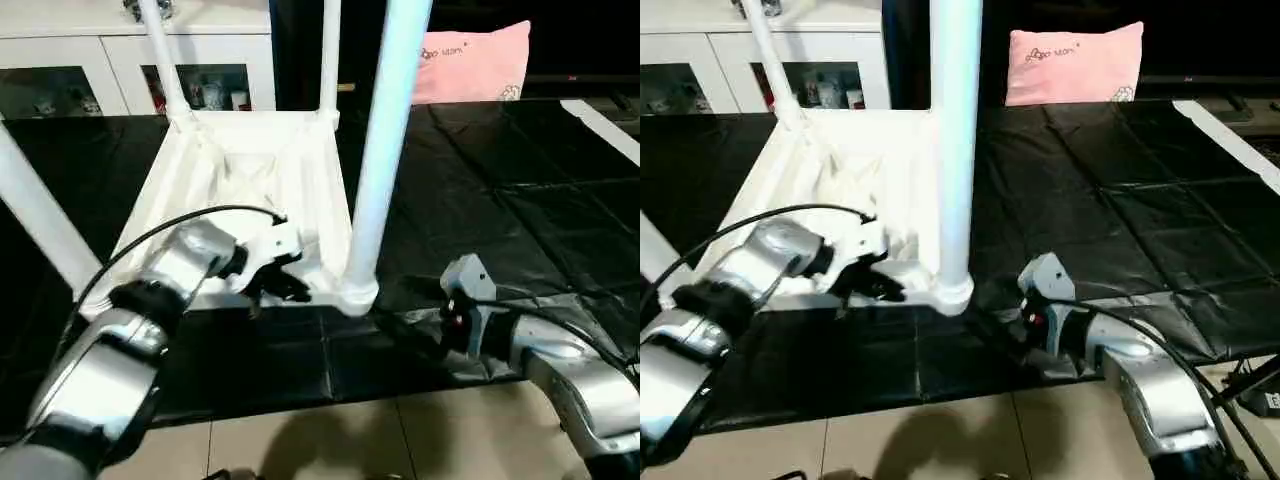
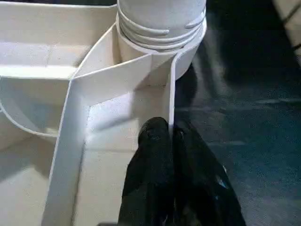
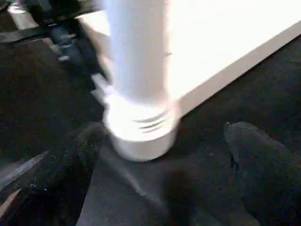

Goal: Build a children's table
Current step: Rotate leg to tighten

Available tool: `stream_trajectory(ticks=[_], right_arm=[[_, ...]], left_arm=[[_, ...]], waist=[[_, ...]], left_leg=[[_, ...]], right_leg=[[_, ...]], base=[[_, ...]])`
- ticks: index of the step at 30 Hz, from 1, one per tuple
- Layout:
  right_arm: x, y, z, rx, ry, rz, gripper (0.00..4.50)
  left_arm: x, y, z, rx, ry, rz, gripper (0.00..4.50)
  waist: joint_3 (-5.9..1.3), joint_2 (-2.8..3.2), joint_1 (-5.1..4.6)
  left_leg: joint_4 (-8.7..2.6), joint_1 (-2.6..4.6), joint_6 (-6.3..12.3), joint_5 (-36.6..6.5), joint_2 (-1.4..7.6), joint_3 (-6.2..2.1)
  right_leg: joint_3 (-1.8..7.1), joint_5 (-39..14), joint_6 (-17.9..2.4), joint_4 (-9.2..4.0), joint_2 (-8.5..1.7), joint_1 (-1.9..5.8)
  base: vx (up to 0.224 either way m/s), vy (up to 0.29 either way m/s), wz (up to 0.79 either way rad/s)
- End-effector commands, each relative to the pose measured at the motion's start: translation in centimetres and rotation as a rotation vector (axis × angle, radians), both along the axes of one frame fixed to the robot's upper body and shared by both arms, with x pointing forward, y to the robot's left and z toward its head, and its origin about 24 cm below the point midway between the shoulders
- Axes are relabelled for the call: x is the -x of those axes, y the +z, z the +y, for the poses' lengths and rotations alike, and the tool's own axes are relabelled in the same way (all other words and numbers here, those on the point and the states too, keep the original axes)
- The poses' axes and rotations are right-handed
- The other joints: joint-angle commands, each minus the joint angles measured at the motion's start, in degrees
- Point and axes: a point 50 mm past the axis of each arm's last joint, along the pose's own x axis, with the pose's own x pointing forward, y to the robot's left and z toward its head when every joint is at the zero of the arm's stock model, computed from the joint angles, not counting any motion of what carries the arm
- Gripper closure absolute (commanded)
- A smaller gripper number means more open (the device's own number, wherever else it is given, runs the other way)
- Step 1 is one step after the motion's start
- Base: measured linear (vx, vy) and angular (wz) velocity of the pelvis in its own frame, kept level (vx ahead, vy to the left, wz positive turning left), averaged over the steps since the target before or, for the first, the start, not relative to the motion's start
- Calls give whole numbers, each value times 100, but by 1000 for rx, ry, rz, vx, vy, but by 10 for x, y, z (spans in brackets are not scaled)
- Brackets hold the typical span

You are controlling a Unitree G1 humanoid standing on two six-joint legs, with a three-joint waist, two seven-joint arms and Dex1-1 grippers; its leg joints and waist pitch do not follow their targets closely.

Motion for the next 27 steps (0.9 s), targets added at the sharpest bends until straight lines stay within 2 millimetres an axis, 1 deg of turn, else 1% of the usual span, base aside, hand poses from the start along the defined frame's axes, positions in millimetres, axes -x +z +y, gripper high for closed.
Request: stream_trajectory(ticks=[1, 3, 4, 5, 6, 7, 8, 9, 10, 11, 13, 15, 17, 23, 27], right_arm=[[-4, 6, -2, -11, -11, -26, 0], [-4, 6, -1, -11, -11, -28, 0], [-5, 6, -1, -11, -10, -29, 0], [-5, 6, 0, -10, -7, -30, 0], [-5, 5, 1, -10, -3, -31, 0], [-6, 5, 1, -10, 1, -31, 0], [-6, 5, 2, -9, 5, -33, 0], [-7, 5, 3, -9, 10, -35, 0], [-7, 5, 3, -8, 12, -36, 0], [-6, 5, 3, -7, 13, -36, 0], [-6, 5, 3, -2, 16, -38, 0], [-5, 5, 3, 1, 16, -40, 0], [-5, 5, 3, 3, 17, -40, 0], [-4, 3, 4, 6, 21, -41, 0], [-3, 3, 5, 7, 25, -40, 0]], left_arm=[[10, -2, 0, 4, -54, 29, 449], [10, -4, 0, 4, -39, -2, 449], [10, -5, -1, 7, -30, -21, 449], [10, -6, -1, 14, -16, -46, 449], [8, -6, -3, 29, 8, -64, 449], [7, -6, -4, 43, 28, -77, 449], [7, -5, -5, 51, 37, -72, 449], [9, -4, -6, 58, 40, -61, 449], [10, -3, -6, 60, 38, -56, 449], [11, -3, -6, 66, 38, -47, 422], [12, -2, -7, 76, 38, -51, 395], [11, -1, -6, 78, 50, -70, 395], [10, -1, -5, 71, 69, -71, 395], [13, -2, -4, 58, 68, -57, 395], [14, -2, -2, 57, 65, -50, 395]], waist=[[-372, -26, 26], [-362, -39, 14], [-359, -29, 22], [-351, -48, 26], [-349, -74, 26], [-343, -54, 31], [-338, -49, 36], [-343, -62, 26], [-345, -59, 25], [-342, -67, 17], [-355, -66, 5], [-366, -63, 9], [-368, -59, 11], [-353, -55, 7], [-358, -51, 6]], left_leg=[[-390, 35, 111, -1179, 147, -29], [-385, 38, 132, -1191, 138, -13], [-384, 42, 132, -1208, 136, -14], [-386, 25, 132, -1217, 122, -14], [-386, 28, 138, -1216, 117, -7], [-386, 29, 128, -1239, 119, -12], [-388, 41, 122, -1279, 122, -12], [-396, 29, 103, -1290, 126, -22], [-401, 25, 94, -1286, 129, -29], [-401, 28, 92, -1286, 133, -25], [-385, 17, 117, -1179, 116, -15], [-378, 13, 145, -1076, 116, -12], [-373, 9, 169, -1038, 108, -8], [-386, 18, 141, -1150, 115, -13], [-385, 18, 132, -1154, 111, -15]], right_leg=[[280, -1417, -1111, -436, -463, 320], [277, -1414, -1098, -447, -440, 302], [277, -1448, -1090, -446, -441, 299], [272, -1625, -1001, -461, -449, 310], [271, -1707, -958, -480, -449, 307], [269, -1840, -912, -485, -453, 301], [269, -1923, -888, -501, -454, 288], [266, -1943, -876, -488, -453, 298], [267, -1935, -870, -482, -458, 302], [272, -1917, -865, -484, -456, 290], [279, -1765, -882, -472, -445, 298], [282, -1564, -922, -450, -439, 302], [278, -1479, -932, -444, -433, 307], [273, -1729, -879, -473, -436, 291], [274, -1729, -863, -471, -432, 294]], base=[[0, 0, 0], [0, 0, 0], [0, 0, 0], [0, 0, 0], [0, 0, 0], [0, 0, 0], [0, 0, 0], [0, 0, 0], [0, 0, 0], [0, 0, 0], [0, 0, 0], [0, 0, 0], [0, 0, 0], [0, 0, 0], [0, 0, 0]])
